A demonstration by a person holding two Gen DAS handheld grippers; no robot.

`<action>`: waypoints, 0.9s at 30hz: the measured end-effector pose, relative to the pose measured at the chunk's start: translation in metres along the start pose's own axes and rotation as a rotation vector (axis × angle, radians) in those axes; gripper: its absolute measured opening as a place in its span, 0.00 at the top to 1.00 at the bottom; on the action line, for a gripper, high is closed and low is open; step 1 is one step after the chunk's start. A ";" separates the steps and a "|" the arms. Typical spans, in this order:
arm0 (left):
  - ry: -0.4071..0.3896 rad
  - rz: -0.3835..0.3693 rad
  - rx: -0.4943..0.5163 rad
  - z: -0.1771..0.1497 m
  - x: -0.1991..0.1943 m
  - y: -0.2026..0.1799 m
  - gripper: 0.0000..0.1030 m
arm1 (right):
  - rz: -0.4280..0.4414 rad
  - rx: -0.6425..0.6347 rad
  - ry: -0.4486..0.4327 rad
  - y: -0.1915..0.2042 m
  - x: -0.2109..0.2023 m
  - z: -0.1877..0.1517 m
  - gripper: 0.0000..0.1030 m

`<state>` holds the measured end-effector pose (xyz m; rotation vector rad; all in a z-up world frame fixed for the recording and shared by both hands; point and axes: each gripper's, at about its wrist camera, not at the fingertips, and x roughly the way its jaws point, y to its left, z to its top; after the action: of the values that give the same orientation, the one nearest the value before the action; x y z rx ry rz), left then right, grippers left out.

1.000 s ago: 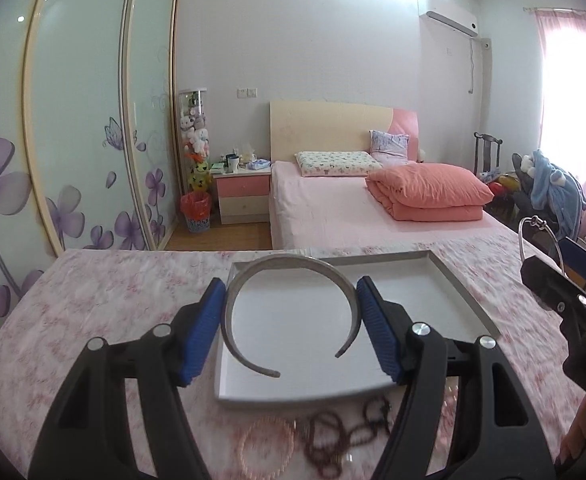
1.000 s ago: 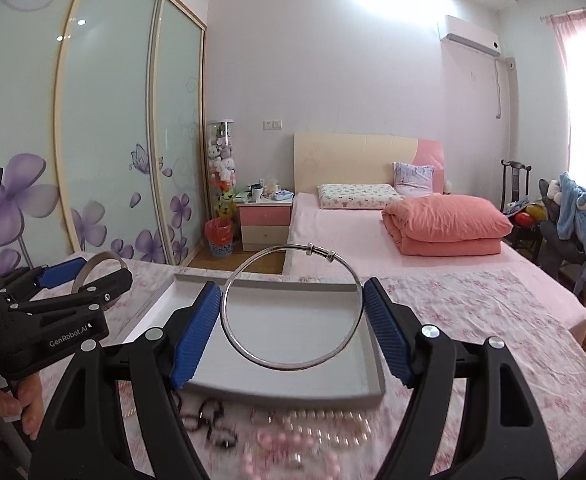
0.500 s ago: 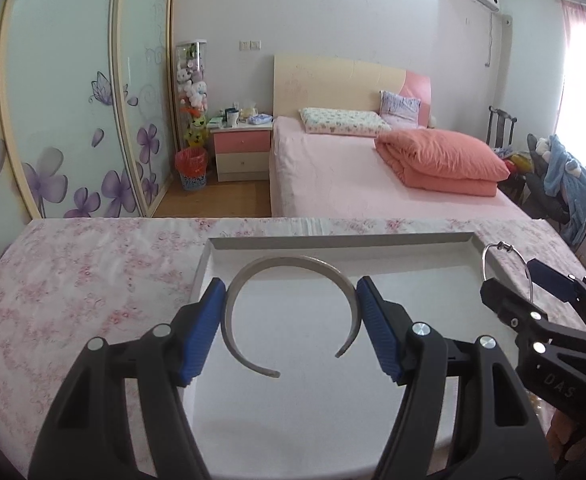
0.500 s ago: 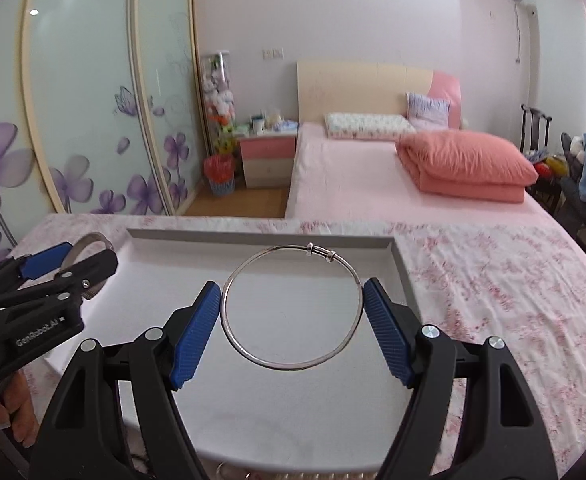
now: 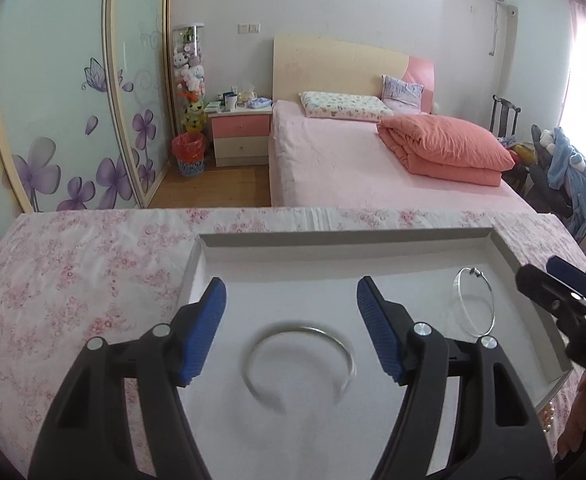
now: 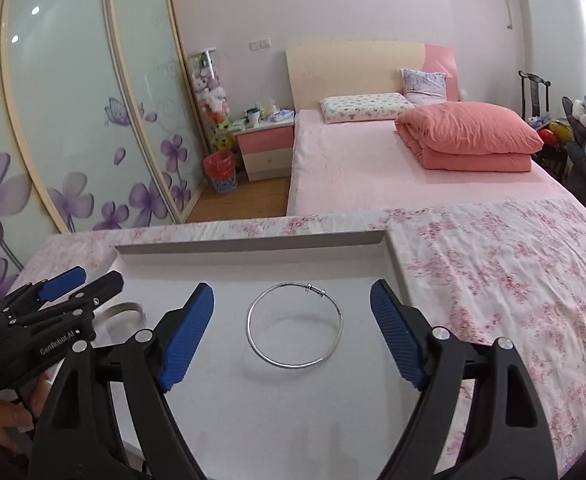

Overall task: Organize jewelry
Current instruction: 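Withdraw both open grippers from the tray back toward the jewelry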

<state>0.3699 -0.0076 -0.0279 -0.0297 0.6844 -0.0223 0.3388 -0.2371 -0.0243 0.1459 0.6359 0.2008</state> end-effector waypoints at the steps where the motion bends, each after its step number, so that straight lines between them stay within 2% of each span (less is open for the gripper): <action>1: -0.009 -0.004 -0.007 0.002 -0.004 0.002 0.35 | 0.003 0.011 -0.004 -0.005 -0.003 0.000 0.22; 7: -0.060 0.023 -0.048 0.007 -0.037 0.018 0.35 | -0.010 0.023 -0.036 -0.013 -0.027 0.000 0.22; 14: -0.093 0.053 -0.058 -0.004 -0.081 0.034 0.35 | -0.013 0.015 -0.058 -0.013 -0.057 -0.011 0.22; 23: -0.080 0.062 -0.060 -0.048 -0.124 0.054 0.32 | -0.018 0.003 -0.048 -0.018 -0.098 -0.047 0.22; 27: -0.043 0.058 -0.047 -0.077 -0.133 0.061 0.31 | -0.028 -0.018 -0.002 -0.019 -0.103 -0.070 0.30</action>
<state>0.2188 0.0555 -0.0054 -0.0551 0.6426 0.0499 0.2184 -0.2739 -0.0251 0.1194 0.6340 0.1792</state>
